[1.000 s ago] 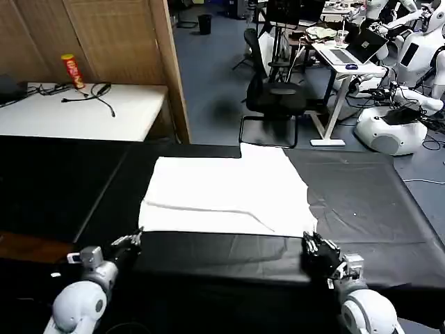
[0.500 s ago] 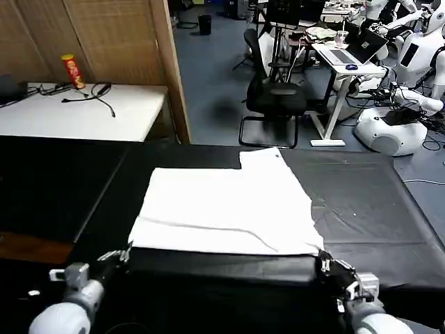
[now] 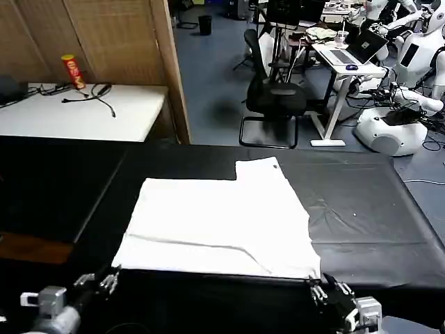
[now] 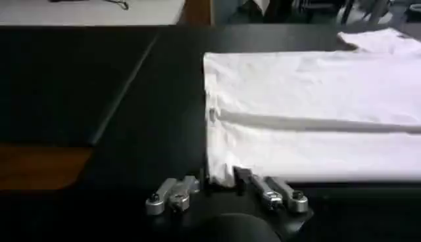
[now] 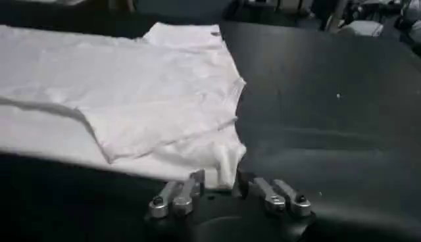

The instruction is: Fold and organize the clothes.

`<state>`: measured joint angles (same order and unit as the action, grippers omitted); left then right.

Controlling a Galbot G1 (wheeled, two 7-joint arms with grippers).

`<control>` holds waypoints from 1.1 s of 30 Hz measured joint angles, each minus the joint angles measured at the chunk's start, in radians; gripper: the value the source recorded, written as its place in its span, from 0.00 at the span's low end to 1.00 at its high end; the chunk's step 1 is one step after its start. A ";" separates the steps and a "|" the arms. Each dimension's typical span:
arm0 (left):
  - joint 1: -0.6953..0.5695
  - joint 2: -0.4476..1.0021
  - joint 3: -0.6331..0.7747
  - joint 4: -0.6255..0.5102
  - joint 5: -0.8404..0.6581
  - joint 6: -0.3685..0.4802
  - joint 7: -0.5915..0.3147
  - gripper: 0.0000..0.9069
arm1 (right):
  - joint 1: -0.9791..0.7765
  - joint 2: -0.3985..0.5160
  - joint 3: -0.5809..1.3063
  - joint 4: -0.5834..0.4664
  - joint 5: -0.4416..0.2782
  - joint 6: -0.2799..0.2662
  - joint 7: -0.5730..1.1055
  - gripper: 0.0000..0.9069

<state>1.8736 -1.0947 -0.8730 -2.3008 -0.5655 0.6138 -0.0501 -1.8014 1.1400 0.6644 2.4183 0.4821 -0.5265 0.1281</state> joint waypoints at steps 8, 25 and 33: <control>-0.185 0.038 0.004 0.010 -0.073 -0.023 -0.046 0.97 | 0.349 -0.028 -0.072 -0.203 0.009 0.001 0.020 0.97; -0.936 0.133 0.391 0.573 -0.241 0.070 -0.054 0.97 | 1.084 0.043 -0.380 -0.879 0.020 -0.093 0.012 0.97; -1.145 0.108 0.525 0.825 -0.214 0.090 -0.026 0.97 | 1.218 0.107 -0.416 -1.098 0.029 -0.103 0.015 0.97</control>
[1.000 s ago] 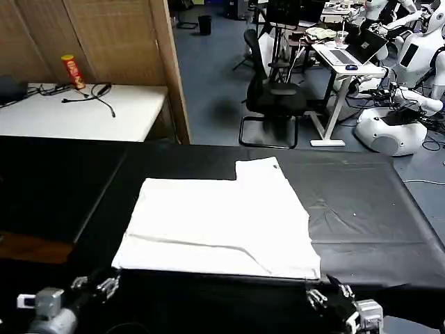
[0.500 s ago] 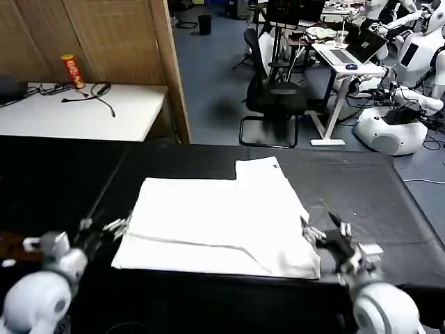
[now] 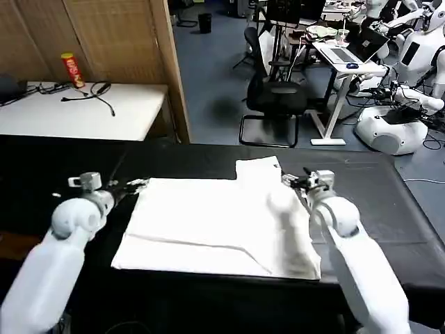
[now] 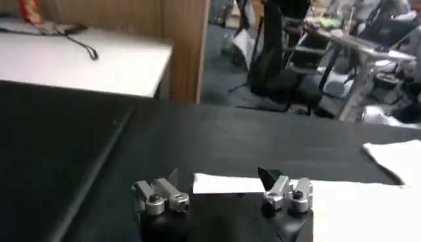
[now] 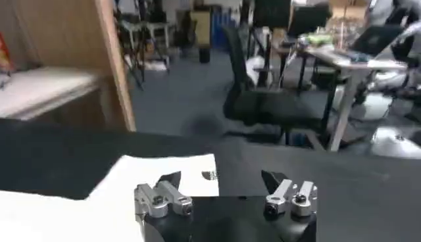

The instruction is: Fold and organize the clothes.

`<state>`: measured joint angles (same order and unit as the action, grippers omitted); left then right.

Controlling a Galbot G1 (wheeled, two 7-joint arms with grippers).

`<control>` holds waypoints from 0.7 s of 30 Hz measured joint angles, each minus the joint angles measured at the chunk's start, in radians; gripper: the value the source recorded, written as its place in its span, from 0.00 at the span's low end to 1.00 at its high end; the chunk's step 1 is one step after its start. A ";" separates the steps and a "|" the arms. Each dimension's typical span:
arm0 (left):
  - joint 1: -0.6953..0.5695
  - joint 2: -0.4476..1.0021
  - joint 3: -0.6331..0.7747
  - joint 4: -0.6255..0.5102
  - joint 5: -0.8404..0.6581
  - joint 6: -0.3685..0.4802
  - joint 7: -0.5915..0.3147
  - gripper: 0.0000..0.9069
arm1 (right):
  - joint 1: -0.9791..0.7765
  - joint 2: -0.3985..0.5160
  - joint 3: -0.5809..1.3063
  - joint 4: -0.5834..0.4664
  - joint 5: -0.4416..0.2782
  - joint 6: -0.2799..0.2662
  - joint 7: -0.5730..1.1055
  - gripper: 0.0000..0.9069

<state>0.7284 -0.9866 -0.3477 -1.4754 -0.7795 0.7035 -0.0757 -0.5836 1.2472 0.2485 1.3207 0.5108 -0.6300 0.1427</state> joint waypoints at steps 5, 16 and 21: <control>-0.062 -0.023 0.030 0.110 0.012 0.007 0.010 0.97 | 0.037 0.025 -0.004 -0.070 -0.002 0.001 -0.001 0.97; -0.091 -0.037 0.043 0.185 0.026 0.006 0.036 0.75 | 0.045 0.054 0.001 -0.122 -0.002 -0.002 -0.004 0.91; -0.100 -0.055 0.047 0.208 0.058 -0.009 0.056 0.51 | 0.043 0.060 0.004 -0.130 -0.002 -0.001 -0.004 0.77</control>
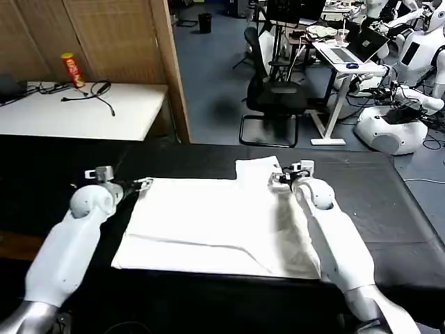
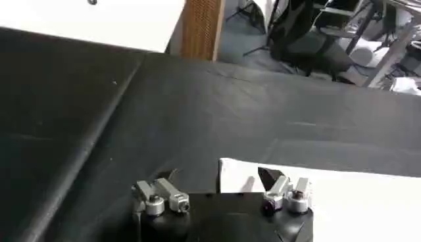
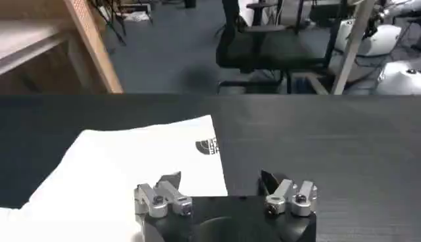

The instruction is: Fold and organize the clothes.

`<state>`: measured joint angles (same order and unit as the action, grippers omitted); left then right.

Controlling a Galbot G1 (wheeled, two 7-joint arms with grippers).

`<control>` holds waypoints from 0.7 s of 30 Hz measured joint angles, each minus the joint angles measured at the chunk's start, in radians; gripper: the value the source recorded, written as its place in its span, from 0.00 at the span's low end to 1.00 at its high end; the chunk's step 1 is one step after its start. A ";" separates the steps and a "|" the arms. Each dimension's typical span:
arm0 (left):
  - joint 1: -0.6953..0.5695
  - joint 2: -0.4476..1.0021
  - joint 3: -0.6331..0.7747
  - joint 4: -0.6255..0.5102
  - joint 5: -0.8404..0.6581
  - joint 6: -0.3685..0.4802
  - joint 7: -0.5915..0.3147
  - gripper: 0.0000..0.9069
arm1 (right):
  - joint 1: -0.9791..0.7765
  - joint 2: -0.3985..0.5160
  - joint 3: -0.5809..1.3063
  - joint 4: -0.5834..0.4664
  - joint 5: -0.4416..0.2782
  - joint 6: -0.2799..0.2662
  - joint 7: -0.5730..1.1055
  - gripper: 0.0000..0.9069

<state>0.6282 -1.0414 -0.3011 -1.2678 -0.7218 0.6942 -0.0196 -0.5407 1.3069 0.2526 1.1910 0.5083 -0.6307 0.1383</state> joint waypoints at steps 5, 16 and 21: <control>-0.009 -0.013 0.001 0.024 0.025 -0.006 0.002 0.14 | -0.006 0.001 0.006 -0.003 -0.001 0.001 -0.003 0.54; 0.006 -0.019 0.000 0.008 0.029 -0.006 0.036 0.00 | -0.023 0.000 0.015 0.004 -0.007 0.019 -0.026 0.09; 0.006 -0.024 -0.004 0.006 0.033 -0.023 0.033 0.00 | -0.036 -0.006 0.024 0.017 -0.007 0.069 -0.040 0.02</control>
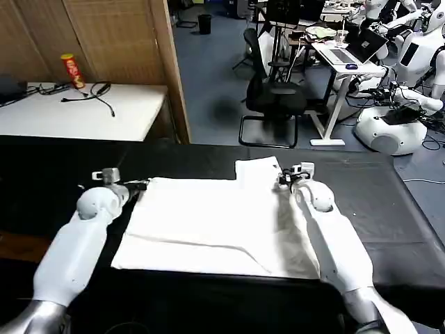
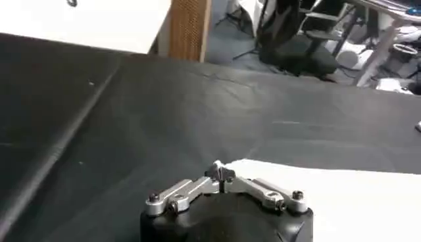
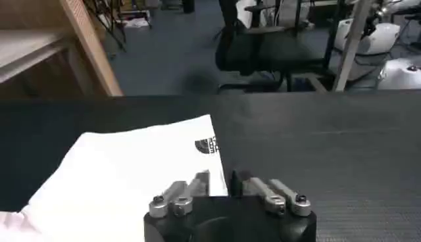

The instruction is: Fold and organize the clothes.

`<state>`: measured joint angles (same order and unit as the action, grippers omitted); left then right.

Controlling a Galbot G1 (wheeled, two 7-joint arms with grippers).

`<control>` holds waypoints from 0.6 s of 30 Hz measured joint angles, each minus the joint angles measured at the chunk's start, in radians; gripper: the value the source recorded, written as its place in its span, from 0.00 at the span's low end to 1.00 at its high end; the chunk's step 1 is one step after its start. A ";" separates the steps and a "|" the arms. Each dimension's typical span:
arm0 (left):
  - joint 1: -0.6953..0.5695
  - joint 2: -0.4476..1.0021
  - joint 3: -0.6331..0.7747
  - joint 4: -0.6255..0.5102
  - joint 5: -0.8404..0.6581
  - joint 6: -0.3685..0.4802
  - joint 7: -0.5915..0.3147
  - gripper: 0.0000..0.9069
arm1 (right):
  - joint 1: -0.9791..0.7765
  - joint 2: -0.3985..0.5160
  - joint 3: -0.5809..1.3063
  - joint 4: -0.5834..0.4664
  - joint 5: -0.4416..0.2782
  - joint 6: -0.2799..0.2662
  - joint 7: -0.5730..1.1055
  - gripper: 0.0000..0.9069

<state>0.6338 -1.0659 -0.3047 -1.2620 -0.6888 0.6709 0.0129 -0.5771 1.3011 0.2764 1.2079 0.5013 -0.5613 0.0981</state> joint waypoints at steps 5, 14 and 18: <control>0.011 0.001 -0.022 -0.026 -0.001 -0.014 -0.007 0.00 | -0.015 -0.019 0.004 0.033 0.008 0.033 -0.023 0.00; 0.057 0.039 -0.058 -0.127 -0.039 -0.010 -0.024 0.00 | -0.075 -0.064 0.021 0.165 0.026 0.044 -0.036 0.00; 0.090 0.060 -0.075 -0.205 -0.065 -0.004 -0.035 0.00 | -0.129 -0.096 0.040 0.264 0.047 0.039 -0.038 0.00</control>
<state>0.7234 -1.0058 -0.3802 -1.4669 -0.7542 0.6666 -0.0223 -0.7063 1.2047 0.3162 1.4723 0.5483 -0.5223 0.0596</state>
